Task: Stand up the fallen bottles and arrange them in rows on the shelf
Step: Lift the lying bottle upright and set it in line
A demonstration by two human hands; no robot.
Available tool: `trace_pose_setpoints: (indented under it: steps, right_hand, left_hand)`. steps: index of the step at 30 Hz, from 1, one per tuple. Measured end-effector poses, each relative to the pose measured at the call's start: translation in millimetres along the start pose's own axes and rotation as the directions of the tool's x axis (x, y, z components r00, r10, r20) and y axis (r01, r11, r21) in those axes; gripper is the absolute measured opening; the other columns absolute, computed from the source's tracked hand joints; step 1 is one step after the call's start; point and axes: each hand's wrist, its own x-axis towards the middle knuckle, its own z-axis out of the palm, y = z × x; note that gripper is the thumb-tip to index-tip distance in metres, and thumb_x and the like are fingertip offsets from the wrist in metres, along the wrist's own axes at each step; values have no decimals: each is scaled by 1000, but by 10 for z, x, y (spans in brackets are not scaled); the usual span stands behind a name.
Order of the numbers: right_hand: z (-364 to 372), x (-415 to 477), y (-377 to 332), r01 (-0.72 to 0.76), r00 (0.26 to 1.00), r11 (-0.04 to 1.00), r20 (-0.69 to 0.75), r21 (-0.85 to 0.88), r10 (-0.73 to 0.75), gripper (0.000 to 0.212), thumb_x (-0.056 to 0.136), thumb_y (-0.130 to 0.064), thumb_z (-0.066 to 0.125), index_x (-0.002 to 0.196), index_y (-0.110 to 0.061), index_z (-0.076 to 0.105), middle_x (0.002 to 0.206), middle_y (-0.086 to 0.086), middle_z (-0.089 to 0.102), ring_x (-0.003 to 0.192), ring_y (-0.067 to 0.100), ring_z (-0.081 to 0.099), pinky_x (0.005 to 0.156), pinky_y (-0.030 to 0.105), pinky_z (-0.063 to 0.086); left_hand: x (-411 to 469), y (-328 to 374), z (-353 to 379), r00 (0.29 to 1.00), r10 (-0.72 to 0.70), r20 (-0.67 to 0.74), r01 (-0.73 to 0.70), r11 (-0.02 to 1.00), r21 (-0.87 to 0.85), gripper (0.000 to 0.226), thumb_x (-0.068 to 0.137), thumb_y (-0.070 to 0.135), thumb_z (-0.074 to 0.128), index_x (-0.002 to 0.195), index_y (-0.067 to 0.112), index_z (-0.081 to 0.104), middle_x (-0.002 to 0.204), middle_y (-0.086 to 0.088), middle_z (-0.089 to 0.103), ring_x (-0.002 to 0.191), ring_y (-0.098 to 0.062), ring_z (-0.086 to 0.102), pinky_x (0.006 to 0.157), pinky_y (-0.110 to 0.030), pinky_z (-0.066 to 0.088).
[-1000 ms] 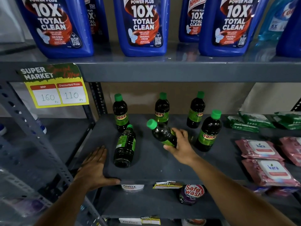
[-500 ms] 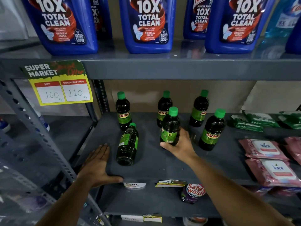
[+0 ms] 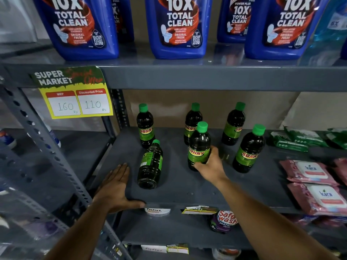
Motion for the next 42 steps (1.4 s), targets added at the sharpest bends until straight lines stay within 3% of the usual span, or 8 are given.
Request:
trace_pose_setpoints:
  steps: [9, 15, 18, 22, 26, 31, 39, 42]
  right_hand:
    - [6, -21, -12, -2, 1000, 997, 19, -72, 4, 63, 59, -30, 81, 104, -34, 38, 97, -16, 56, 92, 2, 58, 59, 8, 38]
    - [20, -254, -47, 140, 967, 963, -176, -229, -182, 103, 58, -57, 77, 140, -16, 31, 134, 10, 41, 128, 23, 34, 103, 40, 34]
    - [181, -478, -135, 291, 842, 881, -338, -374, -421, 79, 66, -56, 68, 127, -13, 40, 123, 18, 42, 117, 29, 36, 94, 43, 29]
    - [437, -577, -311, 511, 833, 817, -81, -268, -548, 56, 75, -30, 75, 121, -6, 54, 112, 9, 48, 104, 19, 48, 88, 35, 43]
    - [716, -503, -575, 234, 946, 952, 270, -197, -177, 73, 76, -50, 72, 133, -12, 47, 118, 3, 52, 99, 11, 55, 84, 26, 45]
    - [1111, -315, -817, -231, 920, 949, 270, -215, 285, 96, 51, -80, 65, 117, -11, 58, 115, 6, 65, 104, 23, 63, 80, 30, 51]
    - [1281, -238, -856, -501, 848, 858, 263, 115, 460, 45, 42, -40, 86, 79, -20, 69, 81, 1, 73, 72, 17, 71, 50, 31, 56]
    - [1257, -263, -758, -409, 904, 901, 202, 146, 378, 50, 44, -45, 84, 85, -21, 70, 83, -1, 74, 77, 18, 71, 62, 34, 59]
  left_hand:
    - [-10, 10, 0, 1000, 3, -11, -3, 1000, 9, 159, 38, 111, 27, 156, 11, -11, 166, -4, -14, 152, -17, -12, 124, -36, -5]
    - [-13, 6, 23, 999, 5, -38, -5, 1000, 14, 158, 40, 111, 29, 157, 12, -7, 167, -5, -10, 152, -19, -9, 124, -37, -2]
    - [-13, -2, 35, 999, 7, -34, -7, 1000, 6, 157, 40, 111, 29, 157, 12, -7, 167, -5, -9, 152, -19, -9, 124, -38, -2]
    - [-12, 5, 6, 1000, 12, 1, -12, 1000, -11, 159, 38, 111, 27, 156, 12, -10, 166, -5, -14, 152, -18, -13, 125, -37, -4]
    - [-6, -7, -54, 998, 33, 60, -35, 999, 22, 162, 33, 112, 21, 155, 10, -14, 164, -7, -20, 151, -20, -17, 124, -36, -7]
    - [-24, -4, -41, 998, 57, 17, -57, 998, 21, 159, 39, 111, 29, 156, 10, -9, 166, -10, -14, 152, -21, -11, 120, -34, -6]
    - [-63, 13, -27, 997, 54, -57, -53, 998, 14, 159, 38, 111, 26, 157, 10, -3, 166, -9, -9, 153, -22, -7, 125, -40, 0]
    - [-48, -12, -23, 996, 63, -57, -64, 998, -15, 159, 39, 110, 30, 157, 9, -4, 166, -10, -9, 153, -23, -6, 125, -41, 0]
